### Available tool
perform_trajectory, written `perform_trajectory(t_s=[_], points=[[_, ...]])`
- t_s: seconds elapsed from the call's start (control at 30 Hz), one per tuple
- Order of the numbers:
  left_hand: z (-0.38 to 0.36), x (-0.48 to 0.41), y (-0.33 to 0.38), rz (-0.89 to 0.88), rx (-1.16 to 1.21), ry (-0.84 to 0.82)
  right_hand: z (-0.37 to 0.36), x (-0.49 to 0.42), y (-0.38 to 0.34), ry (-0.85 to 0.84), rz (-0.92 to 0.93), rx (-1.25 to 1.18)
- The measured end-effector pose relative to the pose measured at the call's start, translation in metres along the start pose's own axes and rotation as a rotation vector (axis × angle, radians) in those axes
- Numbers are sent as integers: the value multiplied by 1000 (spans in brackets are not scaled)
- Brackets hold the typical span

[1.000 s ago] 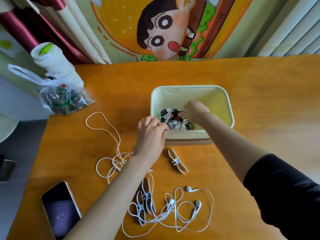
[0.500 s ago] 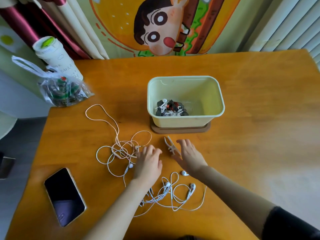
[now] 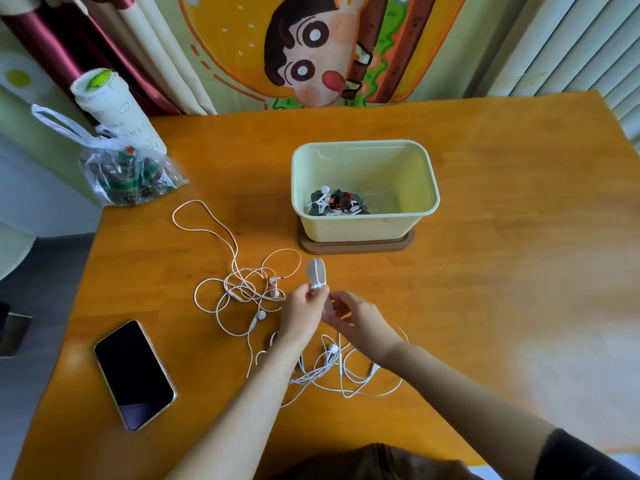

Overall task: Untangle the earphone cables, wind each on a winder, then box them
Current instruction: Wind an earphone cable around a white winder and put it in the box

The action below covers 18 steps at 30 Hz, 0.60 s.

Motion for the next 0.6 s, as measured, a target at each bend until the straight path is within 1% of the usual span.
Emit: perform_trajectory(t_s=[0.1, 0.17, 0.2, 0.3, 0.4, 0.5, 0.53, 0.57, 0.6], points=[[12, 1, -1, -84, -148, 74, 0, 9, 13, -92, -27, 231], [19, 1, -7, -119, -329, 104, -6, 15, 15, -150, -25, 328], [20, 0, -9, -134, -429, 109, -14, 17, 12, -188, 7, 373], [17, -1, -9, -181, -671, 101, -40, 20, 4, -320, 111, 544], [13, -1, -10, -178, -807, 56, -43, 18, 5, -343, 69, 589], [12, 0, -8, -219, -770, 44, -26, 17, 2, -221, 65, 547], [11, 3, -4, -254, -689, 45, -17, 17, -1, -164, 64, 498], [9, 7, 0, -278, -555, 19, -6, 18, -4, -109, 56, 422], [4, 12, 4, -280, -396, -42, 6, 18, -8, -58, 48, 332]])
Point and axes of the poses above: each hand's wrist, its own x-axis away from the middle knuckle, its own z-axis out of the back of the hand, y = z × x, the point moved 7 cm from there along -x, towards the middle knuckle
